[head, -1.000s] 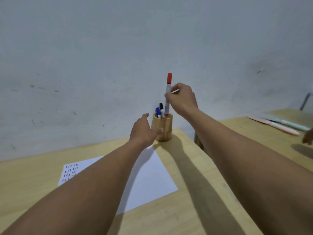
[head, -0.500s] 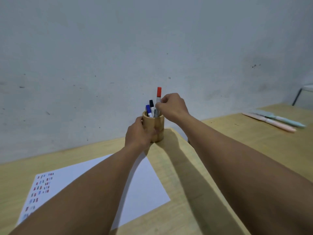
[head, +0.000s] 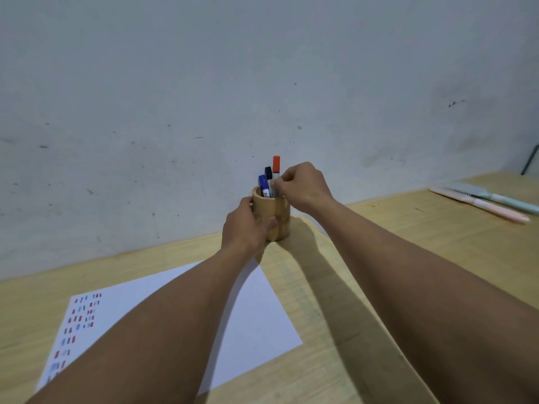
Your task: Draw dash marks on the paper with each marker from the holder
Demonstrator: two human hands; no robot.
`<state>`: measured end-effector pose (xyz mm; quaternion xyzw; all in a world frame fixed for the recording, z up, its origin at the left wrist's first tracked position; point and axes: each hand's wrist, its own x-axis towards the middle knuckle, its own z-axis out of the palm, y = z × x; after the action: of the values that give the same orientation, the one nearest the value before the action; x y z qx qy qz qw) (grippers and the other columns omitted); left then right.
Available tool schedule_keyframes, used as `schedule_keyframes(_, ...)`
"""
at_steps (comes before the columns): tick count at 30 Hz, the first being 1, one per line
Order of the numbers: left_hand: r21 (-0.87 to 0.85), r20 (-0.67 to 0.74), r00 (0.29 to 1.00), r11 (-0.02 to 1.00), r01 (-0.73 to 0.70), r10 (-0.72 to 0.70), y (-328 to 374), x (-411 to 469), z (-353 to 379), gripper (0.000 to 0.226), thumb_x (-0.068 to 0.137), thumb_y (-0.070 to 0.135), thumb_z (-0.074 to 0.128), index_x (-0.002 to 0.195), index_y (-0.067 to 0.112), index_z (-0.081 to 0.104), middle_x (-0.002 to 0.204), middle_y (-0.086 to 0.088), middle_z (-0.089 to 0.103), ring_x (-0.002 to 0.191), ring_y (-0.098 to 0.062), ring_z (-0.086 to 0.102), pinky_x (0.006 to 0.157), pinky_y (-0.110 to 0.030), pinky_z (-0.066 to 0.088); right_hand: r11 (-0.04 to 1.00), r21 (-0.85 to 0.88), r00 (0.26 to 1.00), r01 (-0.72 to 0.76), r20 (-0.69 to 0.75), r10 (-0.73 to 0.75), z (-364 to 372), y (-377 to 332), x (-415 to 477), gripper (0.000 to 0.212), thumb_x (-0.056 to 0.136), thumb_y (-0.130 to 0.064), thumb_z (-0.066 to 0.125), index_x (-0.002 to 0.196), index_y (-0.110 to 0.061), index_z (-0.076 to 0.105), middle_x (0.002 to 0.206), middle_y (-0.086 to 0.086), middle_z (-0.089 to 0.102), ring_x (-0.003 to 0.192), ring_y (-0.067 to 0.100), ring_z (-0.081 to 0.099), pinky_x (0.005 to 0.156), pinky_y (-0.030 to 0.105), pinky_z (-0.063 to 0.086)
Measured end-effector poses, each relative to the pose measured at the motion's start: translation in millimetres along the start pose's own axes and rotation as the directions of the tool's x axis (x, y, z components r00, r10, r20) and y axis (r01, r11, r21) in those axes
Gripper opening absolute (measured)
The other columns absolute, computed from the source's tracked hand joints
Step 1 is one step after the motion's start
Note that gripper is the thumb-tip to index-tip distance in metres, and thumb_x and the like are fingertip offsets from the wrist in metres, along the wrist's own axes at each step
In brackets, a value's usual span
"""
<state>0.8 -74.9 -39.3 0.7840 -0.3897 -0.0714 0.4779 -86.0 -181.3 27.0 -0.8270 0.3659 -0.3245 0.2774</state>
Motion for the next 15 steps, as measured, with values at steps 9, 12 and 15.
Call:
schedule_keyframes(9,0.021,-0.007,1.0,1.0,-0.001,0.002,-3.4,3.0,0.9,0.061,0.08,0.039,0.076,0.132,0.021,0.051,0.121,0.0,0.066,0.104,-0.023,0.065,0.089,-0.045,0.056,0.996,-0.087,0.995,-0.003,0.099,0.011,2.9,-5.8,4.5,0.027,0.087,-0.033,0.077,0.085,-0.006,0.079,0.081,0.005,0.074,0.074,0.019,0.066,0.061,0.034,0.05)
schedule_keyframes(12,0.016,-0.006,1.0,1.0,0.001,-0.001,-4.0,4.0,1.1,0.063,0.08,0.04,0.077,0.134,0.021,0.051,0.121,0.001,0.066,0.105,-0.022,0.065,0.09,-0.044,0.056,0.993,-0.114,0.993,-0.012,0.114,0.025,2.4,-7.0,3.2,0.032,0.086,-0.038,0.078,0.083,-0.005,0.078,0.071,0.004,0.068,0.068,0.018,0.059,0.056,0.029,0.041)
schedule_keyframes(15,0.014,-0.013,1.0,1.0,-0.007,0.008,-5.8,5.8,2.0,0.062,0.079,0.041,0.078,0.132,0.022,0.052,0.121,0.001,0.067,0.104,-0.022,0.065,0.089,-0.044,0.056,0.996,-0.086,0.995,0.02,0.102,-0.012,0.0,-7.2,0.0,0.034,0.09,-0.04,0.074,0.088,-0.007,0.08,0.083,0.009,0.074,0.073,0.019,0.063,0.062,0.033,0.047)
